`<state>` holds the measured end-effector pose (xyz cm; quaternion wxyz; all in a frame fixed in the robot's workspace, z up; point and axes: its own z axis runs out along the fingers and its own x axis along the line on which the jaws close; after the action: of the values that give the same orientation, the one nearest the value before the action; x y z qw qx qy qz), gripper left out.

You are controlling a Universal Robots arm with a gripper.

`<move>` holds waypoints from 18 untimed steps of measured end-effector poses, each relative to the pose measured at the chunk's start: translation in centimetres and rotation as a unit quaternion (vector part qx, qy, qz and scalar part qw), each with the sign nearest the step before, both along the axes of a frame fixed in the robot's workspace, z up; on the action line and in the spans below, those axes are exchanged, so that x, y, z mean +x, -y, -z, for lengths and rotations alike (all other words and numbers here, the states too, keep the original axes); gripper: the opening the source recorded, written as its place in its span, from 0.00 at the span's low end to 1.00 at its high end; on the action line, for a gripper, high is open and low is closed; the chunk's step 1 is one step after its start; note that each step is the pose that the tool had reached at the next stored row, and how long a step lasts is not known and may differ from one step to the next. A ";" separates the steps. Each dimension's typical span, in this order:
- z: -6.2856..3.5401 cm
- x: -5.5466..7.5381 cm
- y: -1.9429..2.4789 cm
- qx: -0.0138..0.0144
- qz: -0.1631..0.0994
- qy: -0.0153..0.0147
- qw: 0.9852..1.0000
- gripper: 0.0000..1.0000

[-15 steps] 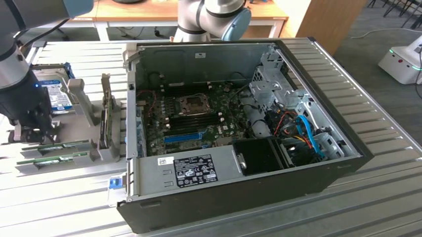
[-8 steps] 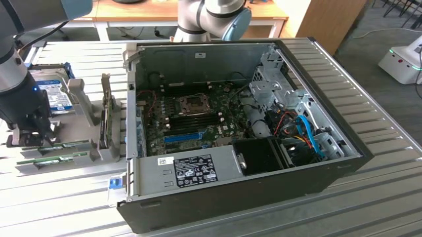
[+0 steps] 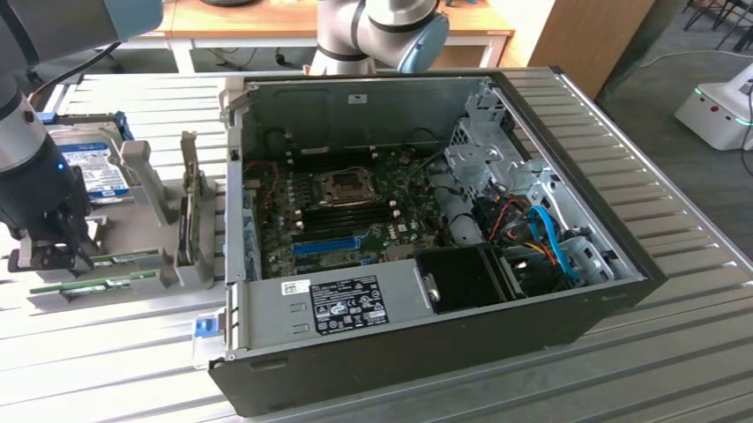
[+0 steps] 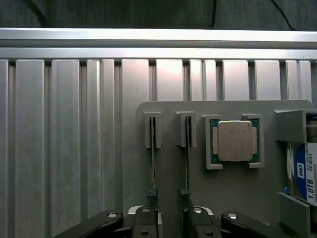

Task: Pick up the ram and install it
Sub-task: 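Pick up the ram and move it above insertion slot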

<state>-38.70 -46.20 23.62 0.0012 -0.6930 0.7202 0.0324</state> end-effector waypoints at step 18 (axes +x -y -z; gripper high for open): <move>0.52 0.0 0.33 0.000 0.000 0.000 1.000 0.30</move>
<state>-38.70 -46.53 23.10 0.0012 -0.6930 0.7202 0.0324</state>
